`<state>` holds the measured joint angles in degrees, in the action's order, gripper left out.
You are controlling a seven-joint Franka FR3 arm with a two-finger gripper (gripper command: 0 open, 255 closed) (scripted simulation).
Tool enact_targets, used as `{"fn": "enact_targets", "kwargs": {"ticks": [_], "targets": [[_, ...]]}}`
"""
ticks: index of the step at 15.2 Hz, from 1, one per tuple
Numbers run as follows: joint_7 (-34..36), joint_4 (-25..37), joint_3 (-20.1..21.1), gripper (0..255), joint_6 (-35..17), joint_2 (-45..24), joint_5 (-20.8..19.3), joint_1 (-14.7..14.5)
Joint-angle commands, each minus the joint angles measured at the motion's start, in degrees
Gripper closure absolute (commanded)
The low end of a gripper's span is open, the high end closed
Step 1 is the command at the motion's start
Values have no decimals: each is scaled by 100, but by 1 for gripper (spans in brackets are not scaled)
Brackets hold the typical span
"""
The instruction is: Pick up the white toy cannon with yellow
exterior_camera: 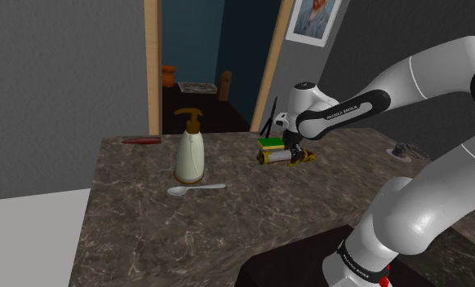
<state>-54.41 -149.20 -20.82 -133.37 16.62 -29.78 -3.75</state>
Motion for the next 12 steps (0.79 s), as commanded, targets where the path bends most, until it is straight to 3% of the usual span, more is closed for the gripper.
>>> {"fn": "enact_targets", "kwargs": {"ticks": [1, 12], "targets": [[2, -4, -3, 255, -11, -12, 0, 0], [-214, 313, 107, 255, 786, 485, 168, -46]]}}
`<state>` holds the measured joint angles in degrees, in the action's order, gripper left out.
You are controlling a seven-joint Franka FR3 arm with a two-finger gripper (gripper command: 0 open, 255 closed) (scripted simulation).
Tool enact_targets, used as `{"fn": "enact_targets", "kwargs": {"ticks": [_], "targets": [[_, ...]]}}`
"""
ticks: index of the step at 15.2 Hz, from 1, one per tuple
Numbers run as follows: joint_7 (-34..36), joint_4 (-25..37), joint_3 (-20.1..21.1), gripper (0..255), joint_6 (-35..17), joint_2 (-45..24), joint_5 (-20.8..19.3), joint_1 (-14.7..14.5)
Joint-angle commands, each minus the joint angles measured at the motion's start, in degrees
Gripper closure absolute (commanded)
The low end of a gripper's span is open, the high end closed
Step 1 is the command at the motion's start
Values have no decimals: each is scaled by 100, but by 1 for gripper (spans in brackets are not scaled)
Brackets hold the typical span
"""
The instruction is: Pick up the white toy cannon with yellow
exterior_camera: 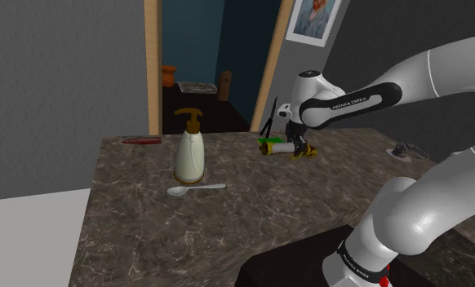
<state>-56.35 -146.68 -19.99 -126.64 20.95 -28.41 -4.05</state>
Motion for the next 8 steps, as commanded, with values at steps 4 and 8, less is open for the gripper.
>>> {"fn": "enact_targets", "kwargs": {"ticks": [4, 8], "targets": [[-111, 240, 75, 255, 454, 224, 102, -34], [-158, 344, 103, 255, 634, 304, 139, -44]]}}
